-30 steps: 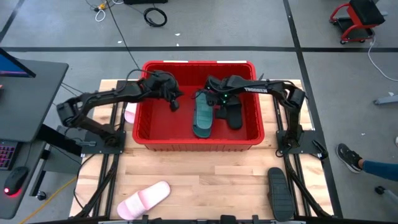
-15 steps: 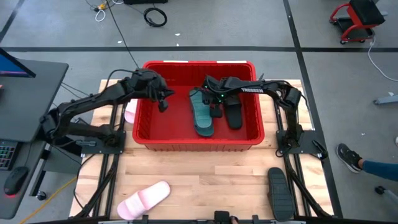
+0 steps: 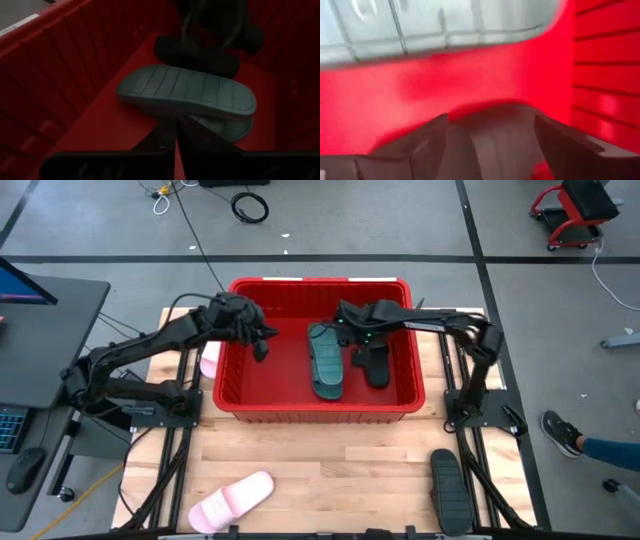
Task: Pick and place slides into bin
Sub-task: Put the black slide into the red bin
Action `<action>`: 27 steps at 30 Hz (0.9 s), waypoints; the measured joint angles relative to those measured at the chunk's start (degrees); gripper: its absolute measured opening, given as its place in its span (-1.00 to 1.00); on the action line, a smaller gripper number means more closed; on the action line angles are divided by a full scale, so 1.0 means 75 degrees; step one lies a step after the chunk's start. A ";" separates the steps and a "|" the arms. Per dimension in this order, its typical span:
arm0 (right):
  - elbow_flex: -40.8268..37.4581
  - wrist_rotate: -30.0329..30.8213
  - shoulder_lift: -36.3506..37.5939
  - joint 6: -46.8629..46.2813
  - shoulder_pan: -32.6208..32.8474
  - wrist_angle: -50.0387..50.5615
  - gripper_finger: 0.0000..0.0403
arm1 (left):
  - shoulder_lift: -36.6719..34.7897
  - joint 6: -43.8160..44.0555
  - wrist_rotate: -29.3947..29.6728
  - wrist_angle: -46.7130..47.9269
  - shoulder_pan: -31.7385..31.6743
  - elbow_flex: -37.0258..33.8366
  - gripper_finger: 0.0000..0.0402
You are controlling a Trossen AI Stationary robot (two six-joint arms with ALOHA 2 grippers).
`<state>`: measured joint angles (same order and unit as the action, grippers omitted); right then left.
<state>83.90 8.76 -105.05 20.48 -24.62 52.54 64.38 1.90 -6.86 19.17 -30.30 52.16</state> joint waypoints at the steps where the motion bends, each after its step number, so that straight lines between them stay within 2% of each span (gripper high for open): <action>1: 0.0000 0.0096 0.0265 -0.0186 0.0055 0.0017 0.50 | 0.0000 0.0148 -0.0004 -0.0054 0.0038 0.0000 -0.90; 4: 0.0000 0.0179 0.1078 -0.1171 0.0290 0.0027 0.50 | 0.0000 0.0660 -0.0001 -0.0332 0.0222 0.0000 -0.93; 7: 0.0000 0.0152 0.1932 -0.2834 0.0686 -0.0018 0.50 | 0.0000 0.0921 -0.0001 -0.0641 0.0454 0.0000 -0.96; 11: 0.0033 0.0160 0.2953 -0.4499 0.1564 -0.0015 0.49 | 0.0000 0.0861 -0.0010 -0.1143 0.0739 0.0000 -0.96; 14: 0.0394 0.0404 0.3356 -0.5593 0.2431 0.0055 0.48 | 0.0000 0.0859 -0.0003 -0.1621 0.0864 0.0000 -0.91; 17: 0.1122 0.1015 0.3311 -0.6454 0.3409 0.0400 0.47 | -0.0002 0.0859 -0.0006 -0.1925 0.1007 0.0000 -0.85; 21: 0.2518 0.1628 0.2609 -0.7691 0.4598 0.1604 0.47 | -0.0177 0.0859 -0.0428 -0.1892 0.1302 0.0003 -0.79; 24: 0.3638 0.1583 0.1863 -0.8948 0.5371 0.2937 0.47 | -0.0380 0.0793 -0.0581 -0.1751 0.1646 0.0000 -0.77; 27: 0.4594 0.1111 0.1181 -1.0455 0.6077 0.4209 0.47 | -0.0637 0.0591 -0.0580 -0.1749 0.2035 0.0000 -0.76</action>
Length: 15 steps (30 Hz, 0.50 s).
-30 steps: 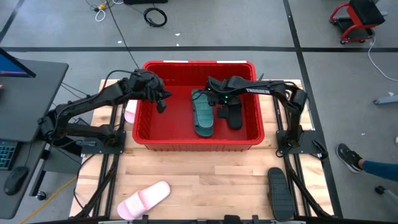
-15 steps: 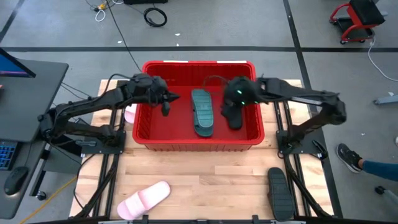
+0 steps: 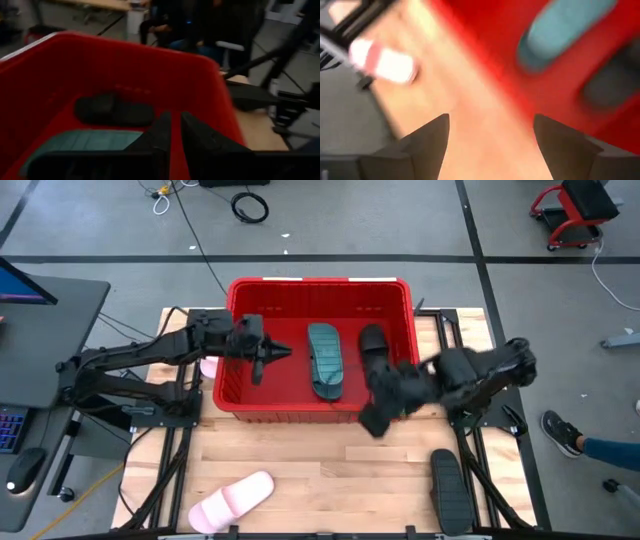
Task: Pick and place slides into bin
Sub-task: Put the black slide into the red bin
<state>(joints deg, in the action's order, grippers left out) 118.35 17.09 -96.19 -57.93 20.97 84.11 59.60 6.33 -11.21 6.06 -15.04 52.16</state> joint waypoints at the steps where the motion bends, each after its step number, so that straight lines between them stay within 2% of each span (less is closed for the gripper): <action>1: 0.0241 -0.0305 -0.0182 -0.0687 0.0228 0.0272 0.47 | -0.0066 -0.0099 -0.0002 -0.0019 0.0133 0.0000 -0.76; 5: 0.0645 -0.1778 -0.0794 -0.3049 0.1130 0.0448 0.46 | -0.0270 -0.0322 0.0001 -0.0020 0.0589 0.0000 -0.75; 9: 0.0643 -0.3012 -0.1304 -0.4507 0.2000 0.0499 0.46 | -0.0336 -0.0330 0.0015 0.0041 0.1021 0.0000 -0.74; 15: 0.0609 -0.3574 -0.1960 -0.6554 0.3021 0.0811 0.50 | -0.0353 -0.0198 0.0007 0.0037 0.1727 0.0003 -0.74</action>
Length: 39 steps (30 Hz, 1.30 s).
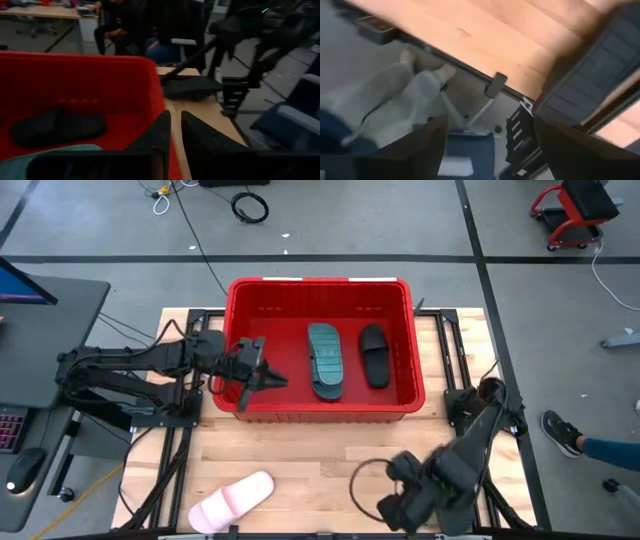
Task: Pick and place slides into bin
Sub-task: Put the black slide into the red bin
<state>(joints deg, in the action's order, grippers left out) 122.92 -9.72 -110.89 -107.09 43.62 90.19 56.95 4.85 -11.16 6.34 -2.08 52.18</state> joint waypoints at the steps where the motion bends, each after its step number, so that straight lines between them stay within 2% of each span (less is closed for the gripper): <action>1: -0.0121 -0.0004 -0.0038 -0.0280 0.0120 -0.0011 0.52 | -0.0004 0.0012 0.0001 -0.0002 0.0101 0.0000 -0.73; 5: -0.0857 -0.0416 -0.0184 -0.1022 0.0532 -0.0024 0.66 | -0.0004 0.0027 0.0098 0.0079 0.0397 0.0000 -0.69; 9: -0.2072 -0.1522 -0.0209 -0.0982 0.0753 -0.0385 0.80 | -0.0001 0.0070 0.0312 0.0195 0.0552 -0.0001 -0.65; 13: -0.3192 -0.3205 -0.0140 -0.1590 0.0681 -0.1661 0.86 | -0.0001 0.0109 0.0341 0.0235 0.0661 0.0000 -0.63; 15: -0.3535 -0.3650 -0.0174 -0.2005 0.0628 -0.2364 0.86 | -0.0001 0.0120 0.0341 0.0239 0.0664 -0.0003 -0.62; 19: -0.3839 -0.3775 -0.0475 -0.2939 0.0540 -0.3414 0.81 | 0.0002 0.0271 0.0341 0.0302 0.0664 0.0000 -0.63; 22: -0.3860 -0.3928 -0.0869 -0.2875 0.0526 -0.3522 0.76 | 0.0002 0.0270 0.0344 0.0296 0.0664 -0.0001 -0.62; 28: -0.3865 -0.4415 -0.1554 -0.1772 0.0560 -0.2371 0.64 | 0.0002 0.0106 0.0344 0.0296 0.0664 -0.0002 -0.61; 34: -0.3861 -0.4021 -0.1615 -0.1338 0.0615 -0.1322 0.49 | 0.0002 0.0064 0.0344 0.0299 0.0661 -0.0003 -0.62; 39: -0.4155 -0.3939 -0.1631 -0.1397 0.0660 -0.1871 0.41 | 0.0002 0.0064 0.0344 0.0410 0.0661 -0.0001 -0.65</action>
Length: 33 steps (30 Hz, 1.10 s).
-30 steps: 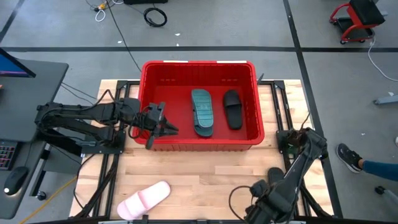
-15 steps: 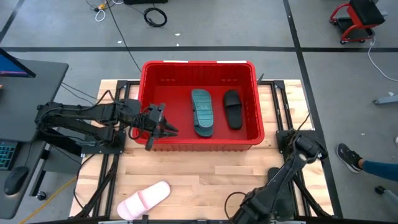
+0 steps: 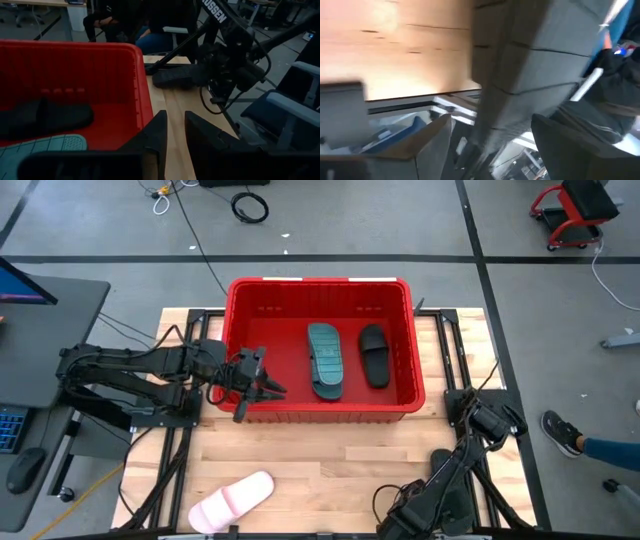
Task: Pick and place slides into bin
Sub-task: Put the black slide into the red bin
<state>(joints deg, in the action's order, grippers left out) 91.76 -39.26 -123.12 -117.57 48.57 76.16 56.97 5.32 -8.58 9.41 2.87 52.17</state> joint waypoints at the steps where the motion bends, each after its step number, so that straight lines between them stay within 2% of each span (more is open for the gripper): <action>1: -0.0062 -0.0016 -0.0023 -0.0034 -0.0004 -0.0191 0.40 | 0.0000 0.0000 0.0000 0.0037 0.0000 0.0001 -0.64; 5: -0.0150 -0.0304 -0.0262 0.0213 0.0061 -0.0308 0.39 | 0.0000 0.0000 0.0000 0.0245 -0.0003 0.0001 -0.62; 9: -0.0153 -0.0347 -0.0326 0.0551 0.0190 0.0332 0.39 | 0.0003 -0.0007 0.0000 0.0463 -0.0003 -0.0002 -0.61; 15: -0.0171 -0.0123 -0.0112 0.0434 0.0383 0.1833 0.39 | 0.0003 -0.0189 -0.0002 0.0539 -0.0003 -0.0002 -0.65; 20: -0.0171 -0.0118 -0.0120 0.0423 0.0446 0.1838 0.36 | 0.0003 -0.0277 0.0001 0.0546 -0.0003 -0.0002 -0.66; 24: -0.0171 -0.0133 -0.0120 0.0285 0.0450 0.1830 0.18 | 0.0003 -0.0286 0.0000 0.0550 -0.0003 -0.0002 -0.64; 33: -0.0096 -0.0334 -0.0120 0.0582 0.0554 0.1830 -0.50 | -0.0059 -0.0189 0.0003 0.0664 -0.0003 -0.0005 -0.66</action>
<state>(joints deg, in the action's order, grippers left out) 91.04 -41.76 -124.03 -113.20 52.73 89.88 56.53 3.91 -8.56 14.40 2.85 52.14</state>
